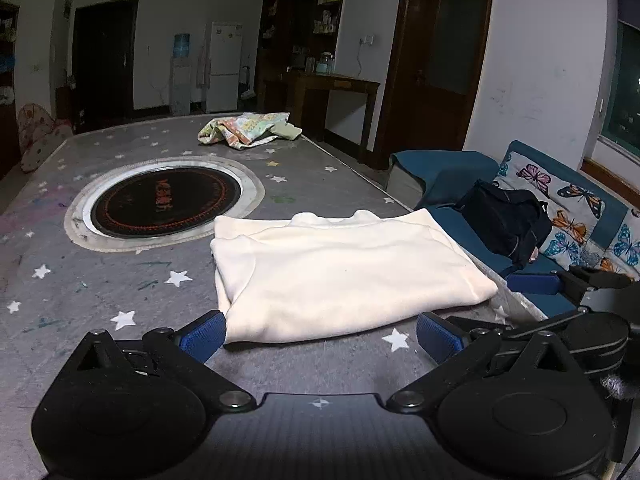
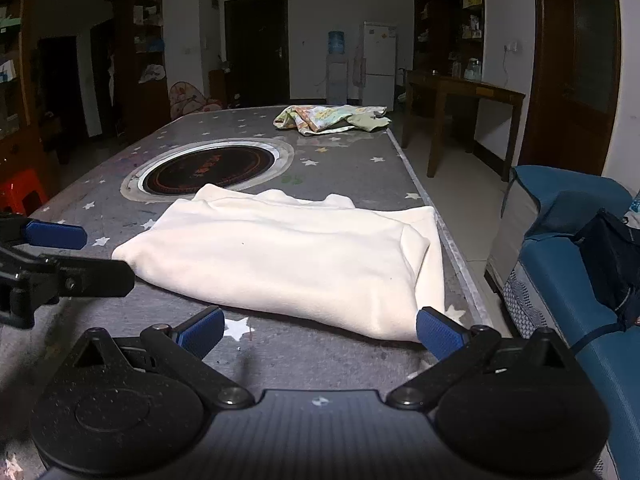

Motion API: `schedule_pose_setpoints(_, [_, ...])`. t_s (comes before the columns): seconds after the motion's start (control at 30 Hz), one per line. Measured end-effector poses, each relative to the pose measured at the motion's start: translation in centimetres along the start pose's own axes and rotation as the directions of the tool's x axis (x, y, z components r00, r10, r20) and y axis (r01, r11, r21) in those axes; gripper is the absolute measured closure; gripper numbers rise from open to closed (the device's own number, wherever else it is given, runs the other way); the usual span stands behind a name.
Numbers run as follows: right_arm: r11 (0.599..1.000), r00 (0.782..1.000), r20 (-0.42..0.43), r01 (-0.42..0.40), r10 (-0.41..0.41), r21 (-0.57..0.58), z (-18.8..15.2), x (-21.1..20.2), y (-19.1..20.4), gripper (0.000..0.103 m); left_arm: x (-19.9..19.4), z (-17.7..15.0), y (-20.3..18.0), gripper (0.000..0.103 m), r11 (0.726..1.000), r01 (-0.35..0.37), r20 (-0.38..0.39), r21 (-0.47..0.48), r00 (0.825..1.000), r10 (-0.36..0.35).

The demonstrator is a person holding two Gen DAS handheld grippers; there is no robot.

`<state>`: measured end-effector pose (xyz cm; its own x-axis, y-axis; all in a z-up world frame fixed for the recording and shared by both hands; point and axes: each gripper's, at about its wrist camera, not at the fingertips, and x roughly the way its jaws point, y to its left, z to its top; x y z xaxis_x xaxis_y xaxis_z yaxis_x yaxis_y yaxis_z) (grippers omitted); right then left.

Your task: Fold clothes

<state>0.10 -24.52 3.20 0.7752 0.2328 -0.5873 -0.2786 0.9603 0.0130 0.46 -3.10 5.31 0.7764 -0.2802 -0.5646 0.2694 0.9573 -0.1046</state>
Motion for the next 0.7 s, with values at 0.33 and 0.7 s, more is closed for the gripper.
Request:
schedule_pose_setpoints(0.33, [1.000,0.999,0.033,0.010,-0.009,-0.022,-0.8,-1.9,0.8,0.000,-1.8,-1.2,-0.5,0.000,1.000,-0.006,0.010,0.006,1.000,0.006])
schedule_pose_setpoints(0.7, [1.000,1.000,0.017,-0.016,0.016,0.019,-1.5,-3.1,0.9,0.000,-3.5,-2.4,-0.4,0.000,1.000,-0.029,0.021,-0.009,0.999,0.029])
